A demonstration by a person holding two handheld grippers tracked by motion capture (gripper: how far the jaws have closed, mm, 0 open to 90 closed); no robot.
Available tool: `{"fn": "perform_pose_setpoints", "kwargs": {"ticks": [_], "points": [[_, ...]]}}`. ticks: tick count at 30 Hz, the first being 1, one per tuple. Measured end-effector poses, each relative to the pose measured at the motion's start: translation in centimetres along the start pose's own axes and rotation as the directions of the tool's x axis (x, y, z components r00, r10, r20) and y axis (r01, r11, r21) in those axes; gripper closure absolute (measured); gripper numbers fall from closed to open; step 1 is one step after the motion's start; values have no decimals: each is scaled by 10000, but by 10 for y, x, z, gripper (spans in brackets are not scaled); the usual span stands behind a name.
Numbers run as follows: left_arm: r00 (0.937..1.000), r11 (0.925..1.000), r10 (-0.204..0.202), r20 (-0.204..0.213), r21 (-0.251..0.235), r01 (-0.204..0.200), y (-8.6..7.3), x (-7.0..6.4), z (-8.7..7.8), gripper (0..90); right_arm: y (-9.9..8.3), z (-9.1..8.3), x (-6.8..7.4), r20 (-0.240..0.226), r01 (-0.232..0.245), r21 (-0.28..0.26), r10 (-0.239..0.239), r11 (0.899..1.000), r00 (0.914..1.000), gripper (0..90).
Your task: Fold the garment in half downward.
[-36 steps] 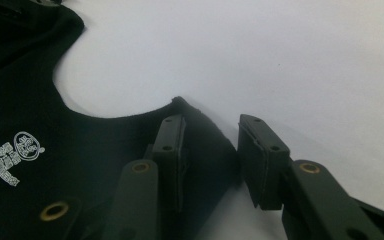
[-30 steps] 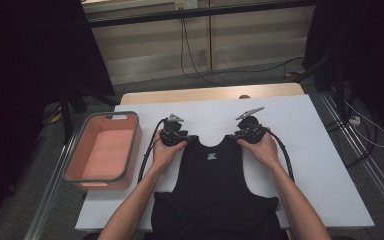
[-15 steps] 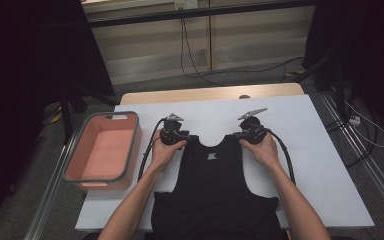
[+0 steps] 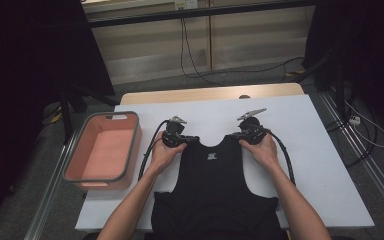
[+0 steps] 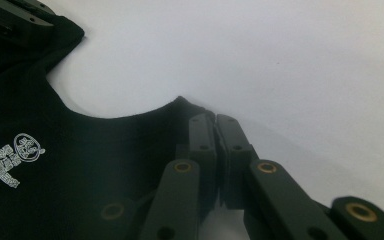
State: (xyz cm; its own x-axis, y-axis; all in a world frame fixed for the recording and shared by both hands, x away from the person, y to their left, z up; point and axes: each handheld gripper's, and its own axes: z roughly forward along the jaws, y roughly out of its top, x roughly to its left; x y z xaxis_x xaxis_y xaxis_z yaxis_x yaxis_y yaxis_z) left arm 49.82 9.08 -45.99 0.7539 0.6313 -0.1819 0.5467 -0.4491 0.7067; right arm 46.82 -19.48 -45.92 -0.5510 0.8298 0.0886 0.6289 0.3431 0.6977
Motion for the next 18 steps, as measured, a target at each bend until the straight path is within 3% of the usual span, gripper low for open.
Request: {"fn": "perform_pose_setpoints", "kwargs": {"ticks": [2,7,12,15,18], "points": [[9999,10000,76,-106,65,-75,0,1,-2,849,0,0,0,12,-64,10,64,10000,10000,875],[9988,9975,-465,-133,-536,457,3,3,-7,857,1,-3,-1,-23,-155,-145,154,9998,9999,877],[9974,9936,-608,-380,-973,568,8,7,-18,869,6,-13,-4,-26,-328,-673,327,9972,9995,877],[9962,9875,-830,-264,-1365,786,10,10,-23,870,9,-19,-5,57,-369,-942,376,9949,9993,877],[9966,9862,-747,-351,-1508,686,15,10,-28,872,14,-25,-7,89,-368,-1257,382,9914,9992,877]]}}
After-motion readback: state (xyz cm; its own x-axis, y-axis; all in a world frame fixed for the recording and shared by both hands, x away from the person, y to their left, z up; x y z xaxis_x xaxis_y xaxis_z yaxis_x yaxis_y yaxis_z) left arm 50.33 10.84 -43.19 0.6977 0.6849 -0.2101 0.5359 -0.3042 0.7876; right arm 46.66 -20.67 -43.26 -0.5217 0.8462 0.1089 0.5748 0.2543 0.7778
